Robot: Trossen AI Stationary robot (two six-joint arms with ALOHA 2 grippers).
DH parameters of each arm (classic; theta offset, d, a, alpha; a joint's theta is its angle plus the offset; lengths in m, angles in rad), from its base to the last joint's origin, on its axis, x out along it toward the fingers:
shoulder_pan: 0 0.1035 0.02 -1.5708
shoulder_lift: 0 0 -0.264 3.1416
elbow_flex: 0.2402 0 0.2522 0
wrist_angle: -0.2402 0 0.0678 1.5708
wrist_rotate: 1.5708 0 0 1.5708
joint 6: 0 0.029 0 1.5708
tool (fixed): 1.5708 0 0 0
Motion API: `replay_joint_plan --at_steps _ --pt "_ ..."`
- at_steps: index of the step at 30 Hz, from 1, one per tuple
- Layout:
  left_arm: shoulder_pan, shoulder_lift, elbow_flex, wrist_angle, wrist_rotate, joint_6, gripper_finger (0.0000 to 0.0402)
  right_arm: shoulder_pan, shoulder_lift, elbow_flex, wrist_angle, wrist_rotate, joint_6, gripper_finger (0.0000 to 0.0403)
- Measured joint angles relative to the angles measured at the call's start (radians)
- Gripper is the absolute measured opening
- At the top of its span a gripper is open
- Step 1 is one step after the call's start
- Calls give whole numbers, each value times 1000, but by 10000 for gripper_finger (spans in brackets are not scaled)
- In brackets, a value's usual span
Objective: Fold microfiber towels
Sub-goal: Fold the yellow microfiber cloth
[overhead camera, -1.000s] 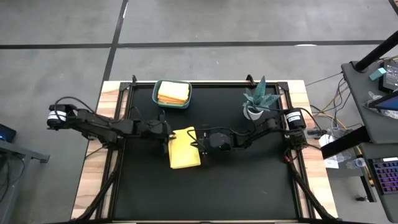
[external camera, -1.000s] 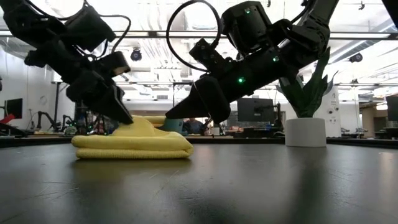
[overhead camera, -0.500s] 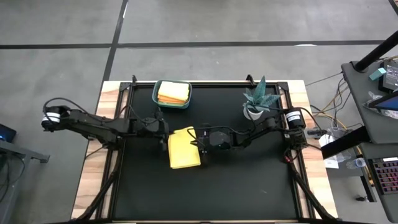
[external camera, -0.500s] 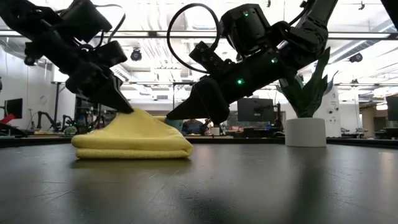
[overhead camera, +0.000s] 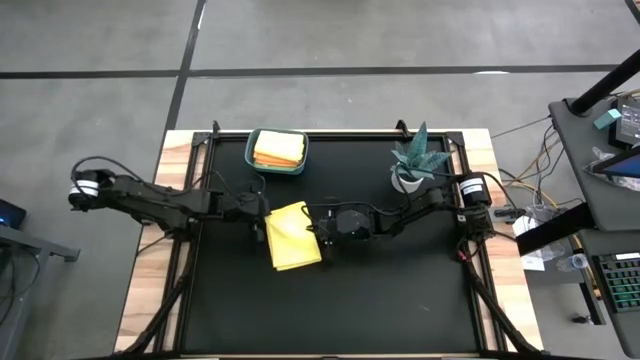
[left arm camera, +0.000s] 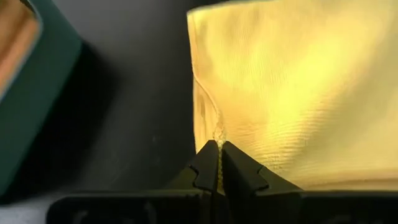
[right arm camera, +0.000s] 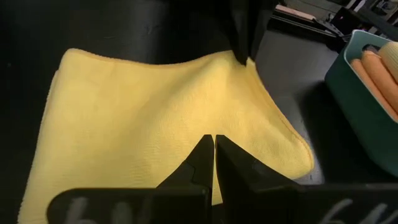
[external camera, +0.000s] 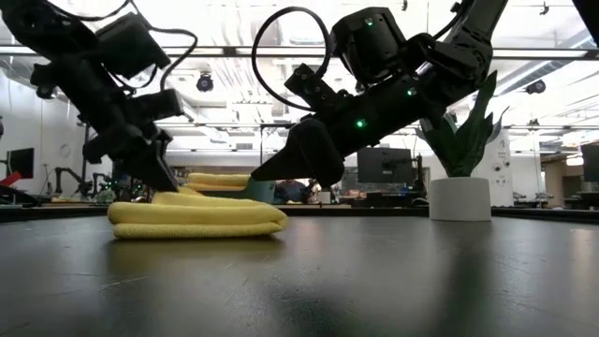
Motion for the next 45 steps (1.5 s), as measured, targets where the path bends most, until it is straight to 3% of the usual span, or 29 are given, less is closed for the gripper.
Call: replay_joint_plan --at_steps 11,18,24,34,37,40,45 --pt "0 91 0 -24 -34 -44 5 -2 0 -2 -4 0 0 9" --pt "0 75 -1 -28 -32 -46 83 -8 0 -2 -3 0 7 9" --pt "0 48 53 -219 -44 -45 151 -9 0 -2 -3 0 5 9" --pt "-1 -27 130 -386 -45 -25 173 -40 0 106 -133 -1 42 9" --pt "-3 -52 131 -379 3 -26 173 -56 15 170 -162 -43 43 9" --pt "-18 -68 129 -352 118 -49 173 -81 65 240 -164 -146 70 9" --pt "-101 -59 75 -143 210 -47 147 -119 172 365 -170 -182 140 9"
